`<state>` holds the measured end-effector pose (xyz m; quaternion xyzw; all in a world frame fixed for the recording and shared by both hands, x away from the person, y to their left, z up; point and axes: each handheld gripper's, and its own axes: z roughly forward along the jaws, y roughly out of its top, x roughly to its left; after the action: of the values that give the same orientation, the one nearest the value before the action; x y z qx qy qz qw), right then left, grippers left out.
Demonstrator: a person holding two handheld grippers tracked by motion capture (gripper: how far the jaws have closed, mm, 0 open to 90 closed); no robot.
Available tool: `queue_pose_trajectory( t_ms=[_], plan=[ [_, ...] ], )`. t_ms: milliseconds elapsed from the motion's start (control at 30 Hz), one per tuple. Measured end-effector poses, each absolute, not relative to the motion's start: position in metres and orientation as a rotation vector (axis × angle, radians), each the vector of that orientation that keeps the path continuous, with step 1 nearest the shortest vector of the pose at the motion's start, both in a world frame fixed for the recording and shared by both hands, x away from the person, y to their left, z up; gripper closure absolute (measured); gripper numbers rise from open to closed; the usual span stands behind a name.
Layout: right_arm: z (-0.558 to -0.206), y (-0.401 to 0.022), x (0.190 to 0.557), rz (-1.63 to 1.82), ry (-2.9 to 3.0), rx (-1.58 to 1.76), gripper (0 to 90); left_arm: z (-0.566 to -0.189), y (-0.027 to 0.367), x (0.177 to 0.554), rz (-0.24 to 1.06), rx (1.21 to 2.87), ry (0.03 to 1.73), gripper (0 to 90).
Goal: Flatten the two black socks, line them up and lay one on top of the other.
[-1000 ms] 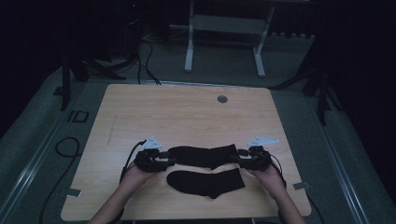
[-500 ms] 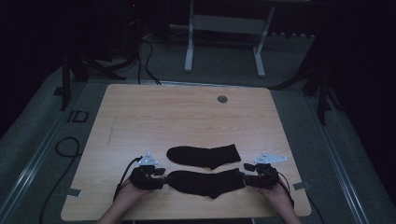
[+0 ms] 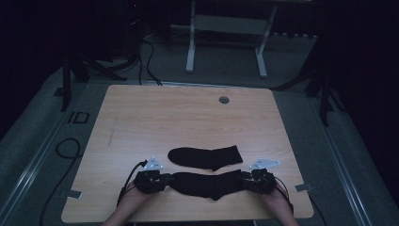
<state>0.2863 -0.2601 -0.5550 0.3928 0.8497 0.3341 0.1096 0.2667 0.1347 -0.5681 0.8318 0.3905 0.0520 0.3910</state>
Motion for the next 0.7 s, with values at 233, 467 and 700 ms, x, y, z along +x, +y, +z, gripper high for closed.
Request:
queue_pose_trajectory(
  t_ms=[233,467,700],
  plan=[
    [-0.554,-0.257,0.285,0.986,2.502,1.149,85.1,-0.568,0.133,0.265,0.103,2.108,0.985,87.9],
    [-0.528,-0.264,0.282,1.107,2.449,1.149,85.7,-0.547,0.139,0.266,0.109,2.052,0.965,88.1],
    [-0.498,-0.261,0.296,1.184,2.394,1.100,85.7,-0.516,0.148,0.278,0.165,2.019,0.952,88.1]
  ],
)
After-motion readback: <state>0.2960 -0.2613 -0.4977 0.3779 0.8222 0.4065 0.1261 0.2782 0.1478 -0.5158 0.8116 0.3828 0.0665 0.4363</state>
